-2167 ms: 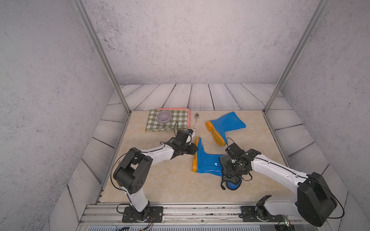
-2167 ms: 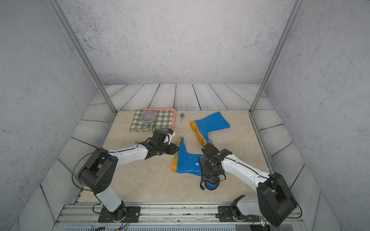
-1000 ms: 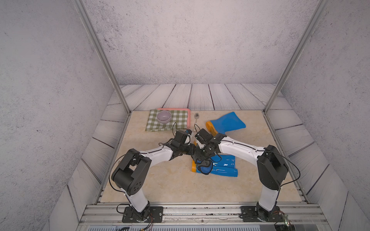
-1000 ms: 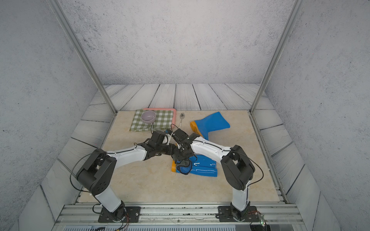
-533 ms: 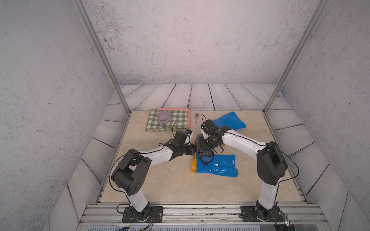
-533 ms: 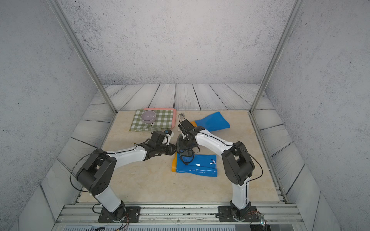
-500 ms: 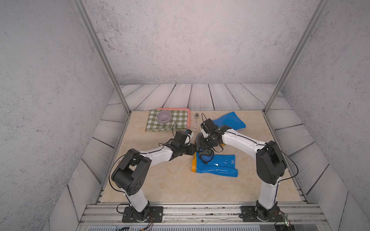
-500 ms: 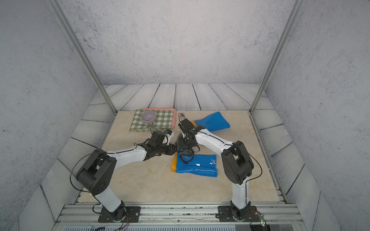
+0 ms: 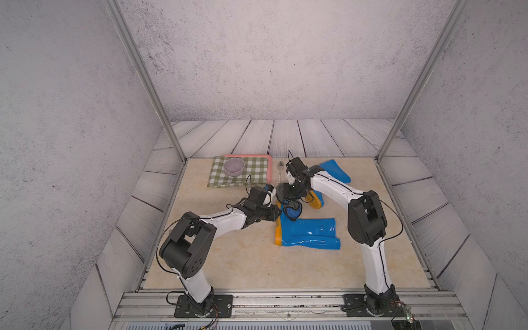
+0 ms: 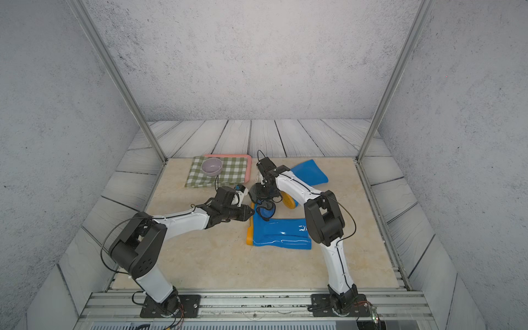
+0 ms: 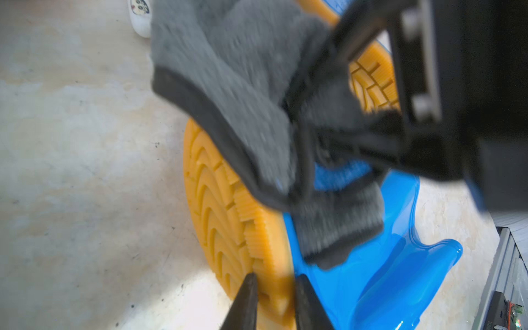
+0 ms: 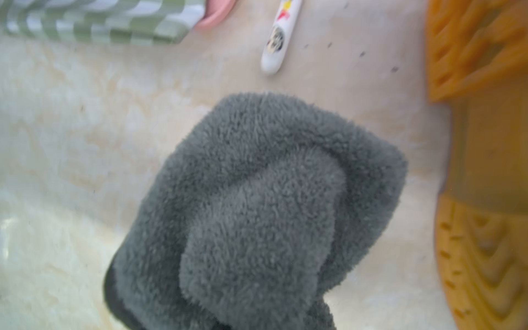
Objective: Wipe the rubber boots with a cloth
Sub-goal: Wipe the dirt off the rubber boot.
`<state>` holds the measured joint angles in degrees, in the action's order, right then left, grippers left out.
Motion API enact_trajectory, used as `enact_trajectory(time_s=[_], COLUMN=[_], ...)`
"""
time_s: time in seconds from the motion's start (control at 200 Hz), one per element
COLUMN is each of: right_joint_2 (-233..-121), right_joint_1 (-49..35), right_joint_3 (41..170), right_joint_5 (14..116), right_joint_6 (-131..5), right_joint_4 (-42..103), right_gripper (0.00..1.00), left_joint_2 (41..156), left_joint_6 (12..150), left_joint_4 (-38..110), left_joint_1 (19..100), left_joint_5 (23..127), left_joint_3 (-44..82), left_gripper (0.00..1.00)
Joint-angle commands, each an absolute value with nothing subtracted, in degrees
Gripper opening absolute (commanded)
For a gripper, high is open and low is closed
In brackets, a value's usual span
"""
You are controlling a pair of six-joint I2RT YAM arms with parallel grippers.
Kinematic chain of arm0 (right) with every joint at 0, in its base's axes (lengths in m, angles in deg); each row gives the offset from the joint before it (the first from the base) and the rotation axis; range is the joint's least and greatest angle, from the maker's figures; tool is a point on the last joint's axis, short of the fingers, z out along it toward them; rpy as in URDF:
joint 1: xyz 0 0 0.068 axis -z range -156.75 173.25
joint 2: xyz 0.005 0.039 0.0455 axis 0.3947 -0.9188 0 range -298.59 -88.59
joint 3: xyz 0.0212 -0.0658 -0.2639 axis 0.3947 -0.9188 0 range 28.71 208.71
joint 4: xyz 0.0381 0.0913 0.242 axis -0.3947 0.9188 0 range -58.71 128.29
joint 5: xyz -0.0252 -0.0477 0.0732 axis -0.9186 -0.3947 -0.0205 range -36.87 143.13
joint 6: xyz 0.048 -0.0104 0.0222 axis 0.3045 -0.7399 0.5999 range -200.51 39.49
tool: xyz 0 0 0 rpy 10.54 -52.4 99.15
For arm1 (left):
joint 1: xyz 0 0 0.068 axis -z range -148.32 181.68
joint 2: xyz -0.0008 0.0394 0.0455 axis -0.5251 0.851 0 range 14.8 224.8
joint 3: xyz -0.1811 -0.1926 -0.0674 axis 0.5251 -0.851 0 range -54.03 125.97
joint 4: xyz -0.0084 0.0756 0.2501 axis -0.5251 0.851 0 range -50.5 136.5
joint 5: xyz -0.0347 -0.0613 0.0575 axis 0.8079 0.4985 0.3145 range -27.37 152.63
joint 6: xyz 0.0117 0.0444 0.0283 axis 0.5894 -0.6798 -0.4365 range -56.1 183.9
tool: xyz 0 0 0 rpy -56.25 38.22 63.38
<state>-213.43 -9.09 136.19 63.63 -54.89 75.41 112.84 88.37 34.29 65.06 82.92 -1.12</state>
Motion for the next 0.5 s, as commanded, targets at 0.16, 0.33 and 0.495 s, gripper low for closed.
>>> enact_trajectory(time_s=[0.16,0.33,0.495], right_joint_2=[-215.8,-210.2,-205.4], right_joint_1=[-8.0,-7.9,-7.9], right_joint_3=[141.8,136.8,130.4], right_joint_5=[65.7,66.4,69.1], right_joint_6=[-55.3,-54.0,-51.9], right_joint_4=[74.4,71.7,69.4], right_gripper=[0.0,0.0,0.0], left_joint_2=[117.6,117.1,117.1], left_joint_6=[87.1,87.1,87.3], left_joint_4=[45.4,45.5,45.2], left_joint_1=[64.4,64.4,64.3], left_joint_5=[79.6,79.2,79.2], left_joint_3=[-3.6,-3.9,-4.1], left_gripper=[0.24,0.24,0.24])
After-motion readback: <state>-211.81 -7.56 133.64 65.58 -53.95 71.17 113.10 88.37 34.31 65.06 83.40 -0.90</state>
